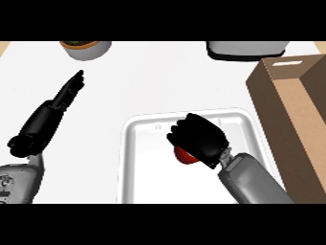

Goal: Pick the can from the tray and place it in the cardboard box

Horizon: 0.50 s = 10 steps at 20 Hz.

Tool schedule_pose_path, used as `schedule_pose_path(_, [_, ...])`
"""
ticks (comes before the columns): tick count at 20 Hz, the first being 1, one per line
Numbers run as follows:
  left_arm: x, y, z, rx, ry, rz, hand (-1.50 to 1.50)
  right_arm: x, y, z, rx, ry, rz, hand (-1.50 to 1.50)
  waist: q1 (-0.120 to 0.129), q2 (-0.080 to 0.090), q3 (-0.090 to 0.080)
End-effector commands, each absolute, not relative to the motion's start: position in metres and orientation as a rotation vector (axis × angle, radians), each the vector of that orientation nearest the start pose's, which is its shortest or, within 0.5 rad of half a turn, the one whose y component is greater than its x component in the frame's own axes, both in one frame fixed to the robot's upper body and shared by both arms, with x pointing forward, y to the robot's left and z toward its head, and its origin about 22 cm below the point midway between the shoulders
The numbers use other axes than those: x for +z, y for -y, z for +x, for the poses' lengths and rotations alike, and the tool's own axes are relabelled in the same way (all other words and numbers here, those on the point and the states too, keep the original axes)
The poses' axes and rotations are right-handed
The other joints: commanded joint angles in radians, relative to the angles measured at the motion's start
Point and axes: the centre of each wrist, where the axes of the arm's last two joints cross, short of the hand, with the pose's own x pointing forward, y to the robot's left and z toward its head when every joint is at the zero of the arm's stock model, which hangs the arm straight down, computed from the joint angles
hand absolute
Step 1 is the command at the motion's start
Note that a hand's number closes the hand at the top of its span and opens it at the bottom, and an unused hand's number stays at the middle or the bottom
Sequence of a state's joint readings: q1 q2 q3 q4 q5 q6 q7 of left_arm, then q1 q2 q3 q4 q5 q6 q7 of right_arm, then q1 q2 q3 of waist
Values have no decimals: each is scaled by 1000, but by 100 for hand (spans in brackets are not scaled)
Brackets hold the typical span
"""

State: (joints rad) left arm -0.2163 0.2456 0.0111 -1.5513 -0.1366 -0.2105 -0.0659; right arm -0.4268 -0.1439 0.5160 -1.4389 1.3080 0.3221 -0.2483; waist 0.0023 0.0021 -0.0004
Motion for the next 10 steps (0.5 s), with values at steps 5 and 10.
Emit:
schedule_pose_path(5, [66,-266,290,-537,1761,103,0,63,149,342,1143,1215,-949,150,10,15,2])
schedule_pose_path(10, [71,-251,291,-565,1767,69,0,125,107,381,993,1232,-1224,150,47,6,0])
